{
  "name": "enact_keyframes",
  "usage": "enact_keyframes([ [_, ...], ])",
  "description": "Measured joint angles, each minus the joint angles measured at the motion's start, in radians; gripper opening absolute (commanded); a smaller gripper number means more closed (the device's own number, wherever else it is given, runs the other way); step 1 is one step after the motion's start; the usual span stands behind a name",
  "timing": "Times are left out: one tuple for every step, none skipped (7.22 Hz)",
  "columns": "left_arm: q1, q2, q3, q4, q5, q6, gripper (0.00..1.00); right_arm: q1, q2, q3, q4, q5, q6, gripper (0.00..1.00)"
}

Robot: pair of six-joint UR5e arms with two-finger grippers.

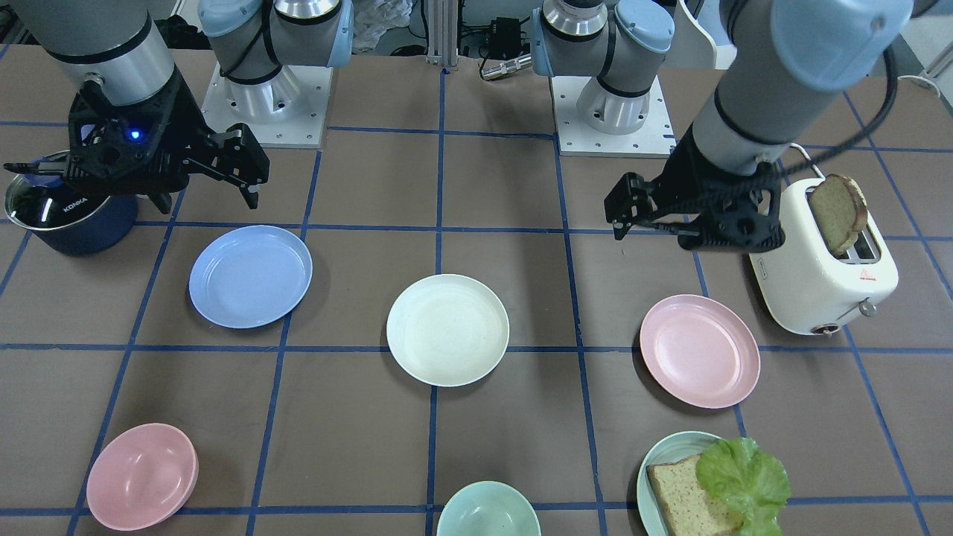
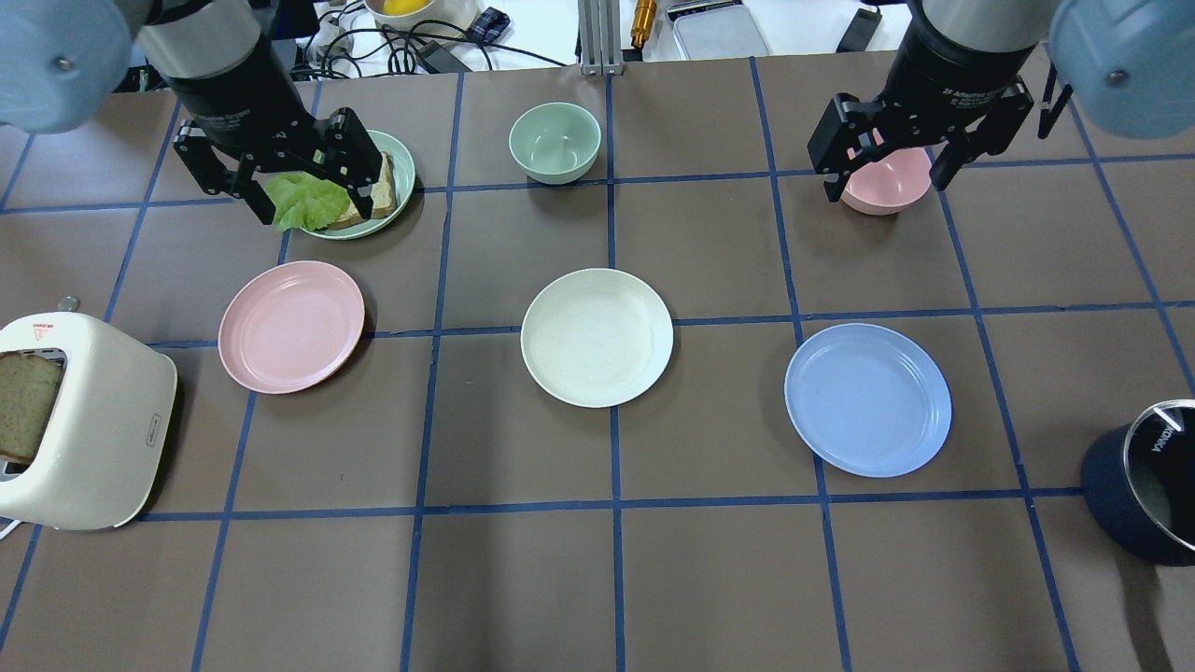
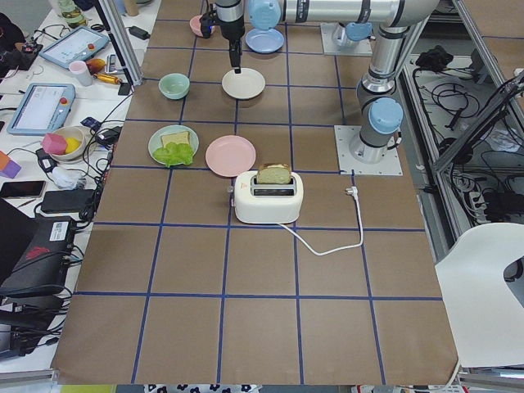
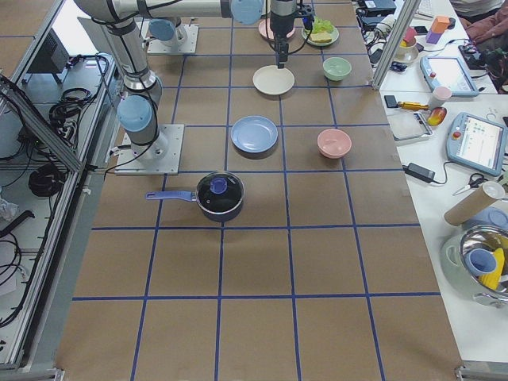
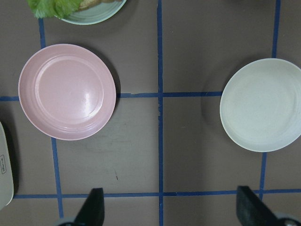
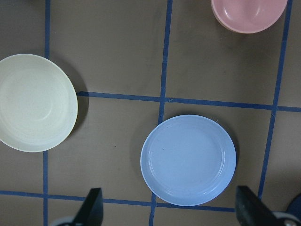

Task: Stack three plates with pink and blue
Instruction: 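Move the left gripper to the pink plate while right moves to blue plate, then grasp the pink plate rim with left gripper while right grasps blue plate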

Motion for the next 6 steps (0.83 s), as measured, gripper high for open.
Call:
enact_keyframes([
  [0.008, -0.064, -0.044, 0.096, 0.007, 0.018, 0.99, -0.015, 0.003, 0.015, -0.002, -0.004, -0.005, 1.00],
  [0.027, -0.129, -0.095, 0.214, 0.015, 0.042, 0.99, -0.054, 0.008, 0.048, -0.019, -0.006, -0.015, 1.00],
  [0.055, -0.187, -0.153, 0.330, 0.025, 0.079, 0.99, -0.119, 0.011, 0.099, -0.055, -0.002, -0.050, 1.00],
  [0.074, -0.228, -0.206, 0.421, 0.046, 0.114, 0.93, -0.178, 0.013, 0.166, -0.107, 0.000, -0.098, 1.00],
  [0.084, -0.255, -0.251, 0.478, 0.074, 0.136, 0.28, -0.224, 0.015, 0.255, -0.185, 0.000, -0.133, 1.00],
  [0.088, -0.272, -0.276, 0.498, 0.088, 0.145, 0.04, -0.266, 0.017, 0.364, -0.286, -0.001, -0.154, 1.00],
])
